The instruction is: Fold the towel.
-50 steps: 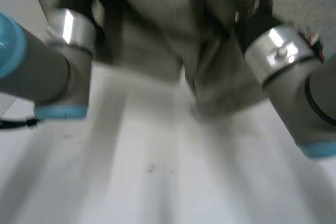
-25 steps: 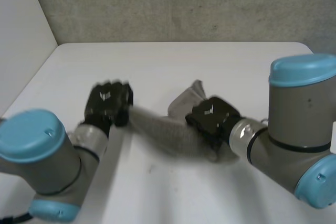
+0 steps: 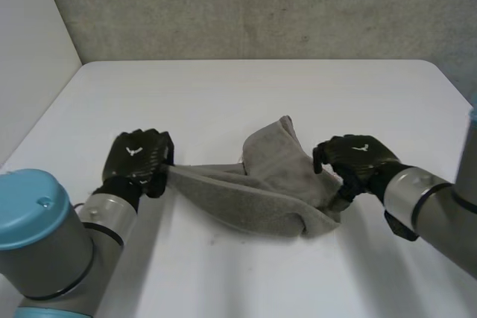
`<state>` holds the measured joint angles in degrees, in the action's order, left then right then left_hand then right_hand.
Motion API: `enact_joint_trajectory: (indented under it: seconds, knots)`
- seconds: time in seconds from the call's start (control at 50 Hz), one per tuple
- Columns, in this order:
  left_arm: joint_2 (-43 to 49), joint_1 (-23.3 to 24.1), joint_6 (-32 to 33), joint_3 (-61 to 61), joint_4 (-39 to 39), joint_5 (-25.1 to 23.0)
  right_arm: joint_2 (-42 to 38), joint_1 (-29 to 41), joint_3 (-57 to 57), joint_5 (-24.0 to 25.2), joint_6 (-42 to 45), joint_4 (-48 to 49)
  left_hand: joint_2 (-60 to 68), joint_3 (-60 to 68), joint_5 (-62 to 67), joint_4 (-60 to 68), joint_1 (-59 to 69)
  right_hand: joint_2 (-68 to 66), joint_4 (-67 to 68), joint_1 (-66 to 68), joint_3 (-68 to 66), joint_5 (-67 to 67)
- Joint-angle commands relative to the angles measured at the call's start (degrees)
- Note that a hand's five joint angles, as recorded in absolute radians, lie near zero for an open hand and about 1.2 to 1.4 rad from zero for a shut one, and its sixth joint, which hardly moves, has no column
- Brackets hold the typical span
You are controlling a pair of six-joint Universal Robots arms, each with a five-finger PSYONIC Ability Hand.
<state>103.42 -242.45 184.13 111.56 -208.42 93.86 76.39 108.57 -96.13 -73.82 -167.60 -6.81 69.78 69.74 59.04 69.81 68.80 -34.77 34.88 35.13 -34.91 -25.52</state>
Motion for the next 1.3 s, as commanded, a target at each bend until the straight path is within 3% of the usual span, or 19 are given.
enact_joint_trajectory:
  seconds: [0.02,0.18,0.3,0.54,0.68,1.2,1.3]
  knots:
    - [-3.05,-3.47,-0.09,0.5,0.03,0.01,3.14,-6.17,-5.2,5.96,-3.52,-0.05,10.22,10.26,10.96,10.19,11.2,-5.75,5.65,5.4,-5.61,-5.01]
    - [-3.93,-6.89,-0.35,1.46,0.03,-0.08,4.55,-7.5,-9.07,10.89,1.03,-4.87,10.22,10.26,10.96,10.19,11.2,-4.75,4.65,4.39,-4.61,-4.01]
    - [-3.75,-7.16,-0.44,1.47,-0.06,0.01,3.59,-7.06,-11.09,10.81,6.41,-6.03,10.22,10.26,10.96,10.19,11.2,-3.07,2.97,2.72,-2.93,-2.33]
    - [-3.75,-7.16,-0.62,2.34,-0.14,0.01,-0.54,-3.72,-12.15,10.63,6.24,-2.6,10.22,10.26,10.96,10.19,11.2,2.65,-2.76,-3.01,2.8,3.4]
    - [-3.75,-7.07,-0.44,2.87,-0.32,0.01,-2.74,-2.4,-10.84,10.81,5.27,-0.23,10.22,10.26,10.96,10.19,11.2,15.26,-15.36,-15.62,15.4,16.0]
    - [-3.75,-7.25,-0.53,3.14,-0.76,0.01,-14.17,9.03,3.32,8.61,0.08,3.03,10.22,10.26,10.96,10.19,11.2,12.24,-12.35,-12.6,12.38,12.99]
    - [-3.75,-7.34,-0.53,3.14,-0.76,0.01,-15.04,9.64,3.32,7.3,-1.14,3.29,10.22,10.26,10.96,10.19,11.2,-2.68,2.57,2.32,-2.53,-1.93]
